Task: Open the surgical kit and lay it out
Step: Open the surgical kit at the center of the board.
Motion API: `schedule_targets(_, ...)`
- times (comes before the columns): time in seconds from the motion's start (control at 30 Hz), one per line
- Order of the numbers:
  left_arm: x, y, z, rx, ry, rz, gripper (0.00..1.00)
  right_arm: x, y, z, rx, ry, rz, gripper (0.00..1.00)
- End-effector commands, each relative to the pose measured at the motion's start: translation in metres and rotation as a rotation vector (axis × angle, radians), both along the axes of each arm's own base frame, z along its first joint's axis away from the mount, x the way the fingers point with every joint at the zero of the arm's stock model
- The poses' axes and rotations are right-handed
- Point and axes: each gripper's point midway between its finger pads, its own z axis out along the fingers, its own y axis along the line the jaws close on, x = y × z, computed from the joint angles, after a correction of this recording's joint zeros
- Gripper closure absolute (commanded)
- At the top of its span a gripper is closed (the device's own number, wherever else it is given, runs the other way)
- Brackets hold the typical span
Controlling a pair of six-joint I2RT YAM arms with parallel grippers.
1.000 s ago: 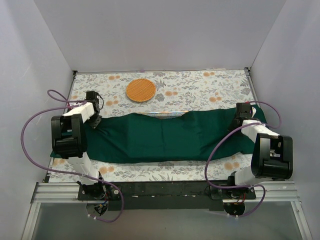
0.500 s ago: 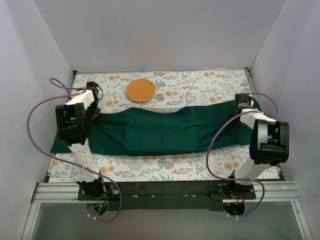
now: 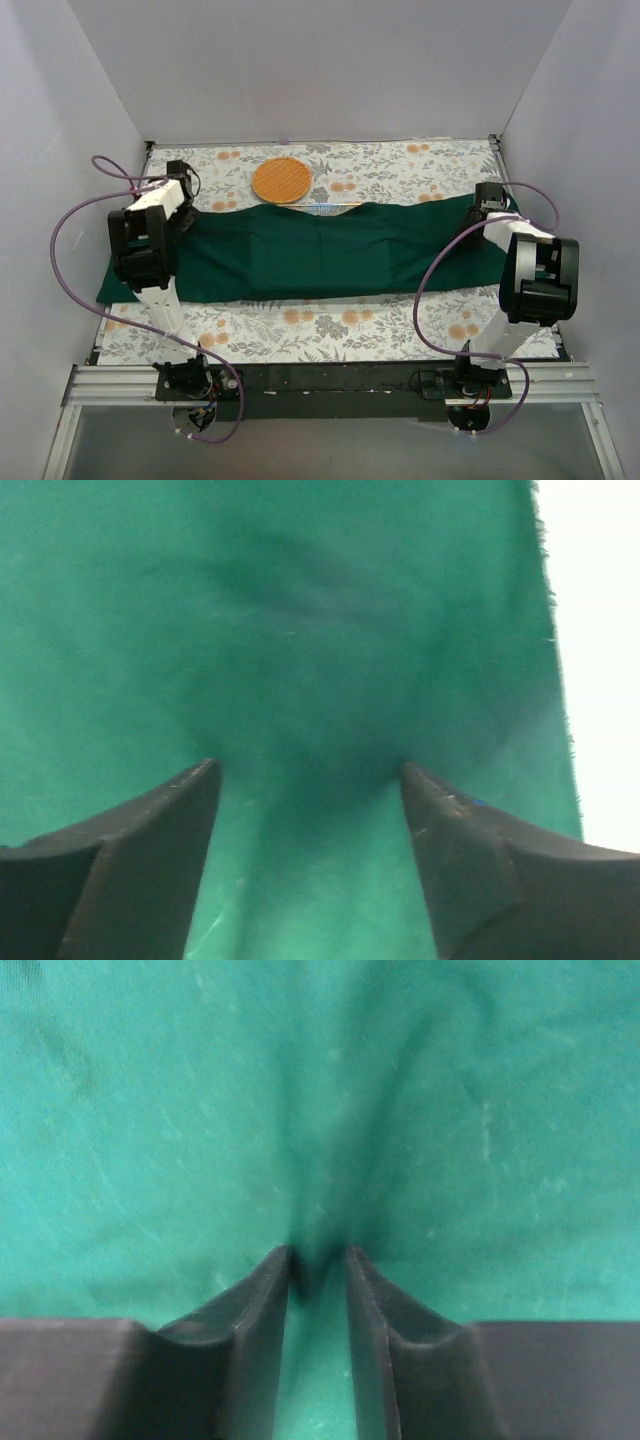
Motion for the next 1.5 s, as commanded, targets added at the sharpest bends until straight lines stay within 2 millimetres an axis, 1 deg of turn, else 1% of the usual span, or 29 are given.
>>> schedule_targets(0.0,-0.012,0.003,0.012,-0.006,-0.099,0.027,0.21,-0.013,-0.006,0.024,-0.018,-0.061,-0.004,0.57)
schedule_targets(0.07,-0.015,0.002,0.037,-0.005,-0.167,0.027,0.04,-0.018,-0.003,0.034,-0.009,-0.092,0.0,0.45)
schedule_targets(0.1,-0.019,0.0,0.042,-0.011,-0.184,0.029,0.02,-0.02,-0.002,0.035,-0.005,-0.1,-0.003,0.45)
schedule_targets(0.13,-0.03,-0.004,0.036,-0.023,-0.172,0.028,0.02,-0.026,0.001,0.035,0.009,-0.106,-0.005,0.43)
schedule_targets(0.17,-0.03,-0.006,0.046,-0.03,-0.216,0.024,0.02,-0.029,0.003,0.035,0.015,-0.111,-0.006,0.41)
schedule_targets(0.2,-0.035,-0.007,0.046,-0.034,-0.218,0.026,0.02,-0.031,0.003,0.034,0.015,-0.118,-0.011,0.41)
schedule_targets(0.23,-0.047,-0.01,0.036,-0.041,-0.195,0.031,0.02,-0.034,0.003,0.036,0.017,-0.129,-0.018,0.41)
schedule_targets(0.27,-0.049,-0.01,0.036,-0.04,-0.204,0.032,0.02,-0.042,0.005,0.028,0.022,-0.113,-0.02,0.4)
schedule_targets(0.33,-0.059,-0.011,0.032,-0.04,-0.197,0.034,0.02,-0.046,0.006,0.027,0.032,-0.124,-0.022,0.4)
schedule_targets(0.37,-0.068,-0.013,0.022,-0.046,-0.173,0.035,0.02,-0.054,0.008,0.019,0.042,-0.105,-0.023,0.4)
schedule_targets(0.47,-0.086,-0.019,0.004,-0.073,-0.121,0.04,0.02,-0.063,0.013,0.013,0.074,-0.101,-0.014,0.4)
schedule_targets(0.57,-0.099,-0.021,-0.008,-0.095,-0.074,0.057,0.02,-0.077,0.014,0.004,0.085,-0.081,-0.02,0.4)
schedule_targets(0.6,-0.105,-0.022,-0.011,-0.1,-0.058,0.059,0.02,-0.087,0.014,-0.003,0.092,-0.061,-0.028,0.4)
schedule_targets(0.63,-0.109,-0.022,-0.012,-0.1,-0.05,0.064,0.02,-0.091,0.013,-0.002,0.087,-0.067,-0.036,0.4)
schedule_targets(0.7,-0.126,-0.018,-0.017,-0.096,-0.021,0.097,0.02,-0.106,0.01,-0.01,0.088,-0.039,-0.061,0.4)
schedule_targets(0.83,-0.147,0.003,-0.009,-0.059,-0.038,0.194,0.02,-0.12,0.0,-0.007,0.05,-0.044,-0.106,0.35)
schedule_targets(0.93,-0.137,0.009,0.009,-0.062,-0.11,0.219,0.02,-0.117,-0.004,0.004,0.04,-0.078,-0.115,0.3)
schedule_targets(1.1,-0.104,-0.004,0.04,-0.091,-0.219,0.173,0.02,-0.101,0.004,0.031,0.051,-0.178,-0.041,0.24)
schedule_targets(1.13,-0.094,-0.014,0.046,-0.089,-0.236,0.142,0.02,-0.098,0.008,0.038,0.056,-0.203,-0.02,0.22)
schedule_targets(1.17,-0.08,-0.018,0.062,-0.084,-0.274,0.125,0.02,-0.095,0.013,0.043,0.05,-0.215,0.013,0.19)
schedule_targets(1.2,-0.072,-0.022,0.065,-0.084,-0.277,0.109,0.02,-0.094,0.016,0.045,0.045,-0.223,0.03,0.19)
schedule_targets(1.23,-0.06,-0.035,0.073,-0.089,-0.295,0.071,0.02,-0.093,0.019,0.049,0.038,-0.237,0.047,0.18)
schedule_targets(1.27,-0.046,-0.041,0.085,-0.091,-0.318,0.055,0.02,-0.091,0.027,0.051,0.032,-0.244,0.09,0.05)
schedule_targets(1.3,-0.037,-0.045,0.092,-0.09,-0.333,0.048,0.02,-0.091,0.033,0.052,0.029,-0.248,0.111,0.05)
schedule_targets(1.33,-0.029,-0.059,0.086,-0.098,-0.309,0.018,0.02,-0.09,0.035,0.056,0.01,-0.262,0.127,0.02)
schedule_targets(1.37,-0.025,-0.063,0.087,-0.1,-0.299,0.006,0.02,-0.09,0.044,0.057,0.003,-0.267,0.164,0.01)
schedule_targets(1.4,-0.01,-0.076,0.098,-0.108,-0.327,-0.024,0.02,-0.089,0.047,0.059,-0.012,-0.273,0.182,0.01)
schedule_targets(1.43,-0.004,-0.09,0.088,-0.119,-0.295,-0.055,0.02,-0.089,0.049,0.061,-0.037,-0.273,0.198,0.01)
schedule_targets(1.47,0.003,-0.095,0.088,-0.121,-0.297,-0.07,0.02,-0.09,0.056,0.061,-0.047,-0.27,0.228,0.01)
